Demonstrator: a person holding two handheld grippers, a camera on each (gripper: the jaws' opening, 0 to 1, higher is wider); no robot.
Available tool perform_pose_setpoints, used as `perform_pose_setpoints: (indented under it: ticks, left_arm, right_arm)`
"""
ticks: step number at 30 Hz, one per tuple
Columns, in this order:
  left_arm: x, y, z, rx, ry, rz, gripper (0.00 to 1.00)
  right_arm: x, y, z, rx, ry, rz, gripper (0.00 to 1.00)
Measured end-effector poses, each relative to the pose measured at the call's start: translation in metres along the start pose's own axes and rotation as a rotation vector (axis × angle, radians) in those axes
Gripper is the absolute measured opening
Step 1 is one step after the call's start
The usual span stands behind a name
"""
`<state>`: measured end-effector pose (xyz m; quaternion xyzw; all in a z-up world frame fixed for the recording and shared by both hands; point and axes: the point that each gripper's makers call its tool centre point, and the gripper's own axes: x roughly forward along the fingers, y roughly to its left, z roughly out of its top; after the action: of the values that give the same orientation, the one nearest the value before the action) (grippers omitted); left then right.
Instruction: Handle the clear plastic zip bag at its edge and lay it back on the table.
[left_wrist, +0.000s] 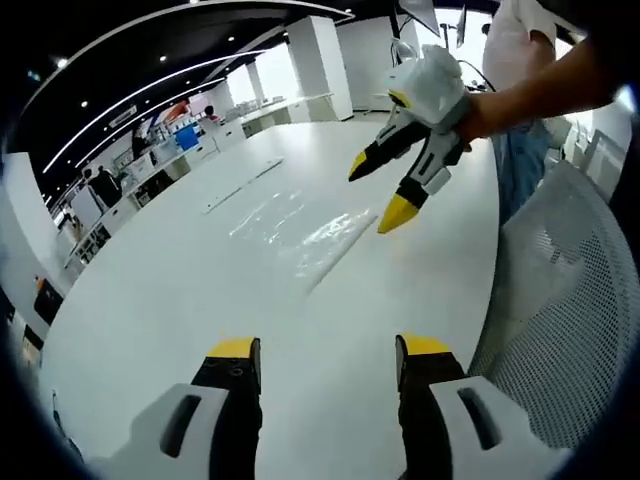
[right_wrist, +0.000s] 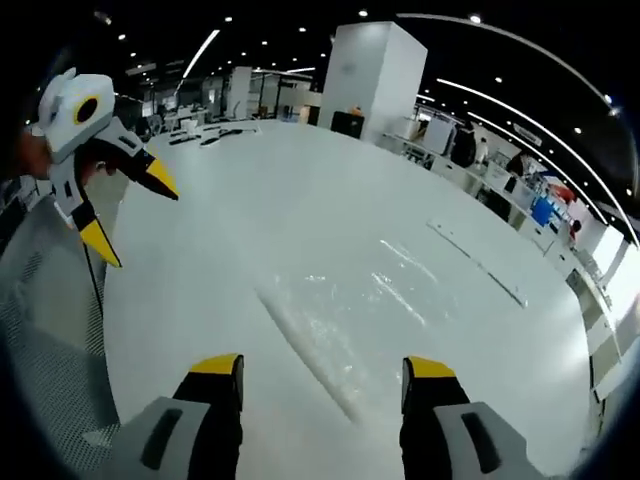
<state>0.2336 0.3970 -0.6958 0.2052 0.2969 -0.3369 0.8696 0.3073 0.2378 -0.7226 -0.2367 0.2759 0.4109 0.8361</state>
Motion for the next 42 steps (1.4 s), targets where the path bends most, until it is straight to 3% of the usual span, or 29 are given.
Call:
perform_pose_setpoints:
  ticks: [4, 7, 12, 15, 25, 29, 37, 42]
  left_arm:
    - [0.0, 0.003, 0.001, -0.053, -0.013, 0.012, 0.56]
    - [0.0, 0.004, 0.002, -0.115, -0.042, 0.006, 0.65]
    - [-0.003, 0.004, -0.002, -0.114, -0.039, 0.03, 0.73]
    - [-0.005, 0.008, -0.006, -0.134, -0.041, 0.047, 0.79]
    - [-0.013, 0.005, -0.015, -0.16, -0.055, 0.07, 0.87]
    - [-0.018, -0.011, -0.003, -0.144, -0.132, 0.031, 0.97]
    - [-0.028, -0.018, 0.005, -0.157, -0.166, 0.039, 0.98]
    - [-0.036, -0.011, -0.006, -0.173, -0.154, 0.086, 0.97]
  right_arm:
    - [-0.008, -0.004, 0.006, -0.016, -0.038, -0.031, 0.76]
    - [-0.016, -0.005, 0.015, 0.008, -0.076, -0.043, 0.8]
    - [-0.028, -0.011, 0.028, 0.103, -0.151, -0.076, 0.91]
    - [-0.043, -0.009, 0.032, 0.124, -0.178, -0.086, 0.93]
    - [-0.066, 0.005, 0.02, 0.21, -0.216, -0.128, 0.98]
    - [-0.076, 0.012, 0.016, 0.194, -0.216, -0.15, 0.99]
    - [-0.094, 0.024, 0.021, 0.22, -0.265, -0.162, 1.0]
    - [-0.104, 0.026, 0.027, 0.247, -0.314, -0.182, 1.0]
